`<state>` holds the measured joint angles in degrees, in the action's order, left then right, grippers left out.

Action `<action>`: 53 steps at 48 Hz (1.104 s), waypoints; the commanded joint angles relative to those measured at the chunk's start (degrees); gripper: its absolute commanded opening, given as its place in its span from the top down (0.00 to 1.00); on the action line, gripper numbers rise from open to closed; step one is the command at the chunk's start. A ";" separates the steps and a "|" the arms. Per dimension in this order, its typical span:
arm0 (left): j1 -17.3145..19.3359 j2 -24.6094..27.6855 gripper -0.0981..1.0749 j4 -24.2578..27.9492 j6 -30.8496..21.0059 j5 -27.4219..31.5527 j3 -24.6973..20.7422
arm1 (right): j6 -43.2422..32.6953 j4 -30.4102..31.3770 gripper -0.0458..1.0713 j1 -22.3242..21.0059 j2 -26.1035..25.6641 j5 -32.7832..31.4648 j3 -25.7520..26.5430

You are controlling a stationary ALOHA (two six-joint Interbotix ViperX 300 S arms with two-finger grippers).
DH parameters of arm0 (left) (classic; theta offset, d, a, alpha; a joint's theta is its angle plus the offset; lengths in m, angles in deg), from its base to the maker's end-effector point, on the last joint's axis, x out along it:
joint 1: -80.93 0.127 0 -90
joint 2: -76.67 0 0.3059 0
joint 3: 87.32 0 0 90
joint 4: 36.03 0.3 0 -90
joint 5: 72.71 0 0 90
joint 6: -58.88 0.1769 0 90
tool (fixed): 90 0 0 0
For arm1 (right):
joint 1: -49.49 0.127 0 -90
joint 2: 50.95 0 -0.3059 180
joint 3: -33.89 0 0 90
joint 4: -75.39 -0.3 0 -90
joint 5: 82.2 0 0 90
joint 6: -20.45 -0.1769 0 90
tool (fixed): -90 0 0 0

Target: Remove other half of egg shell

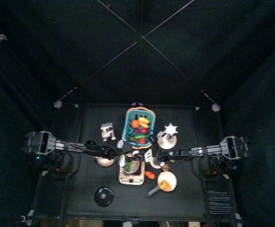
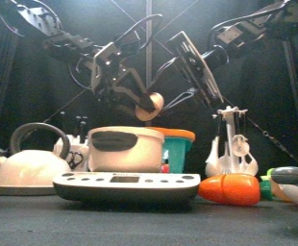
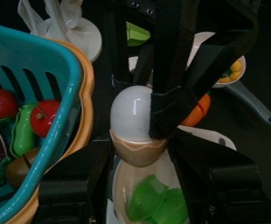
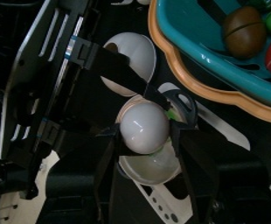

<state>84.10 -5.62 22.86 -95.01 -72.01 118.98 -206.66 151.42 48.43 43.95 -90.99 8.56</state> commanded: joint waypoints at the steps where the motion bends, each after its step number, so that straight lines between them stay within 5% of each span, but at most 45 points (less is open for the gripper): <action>1: 0.26 -0.79 0.26 0.00 -0.09 0.00 -0.53 | 0.09 0.18 0.42 -0.09 -2.46 -0.18 0.53; 53: 0.44 -1.05 0.26 -0.44 -0.09 0.00 -0.09 | 0.00 -0.26 0.42 0.00 -7.82 -2.90 -3.25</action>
<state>84.18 -5.70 22.42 -95.10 -71.75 119.68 -206.75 151.24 48.43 37.88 -93.80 4.78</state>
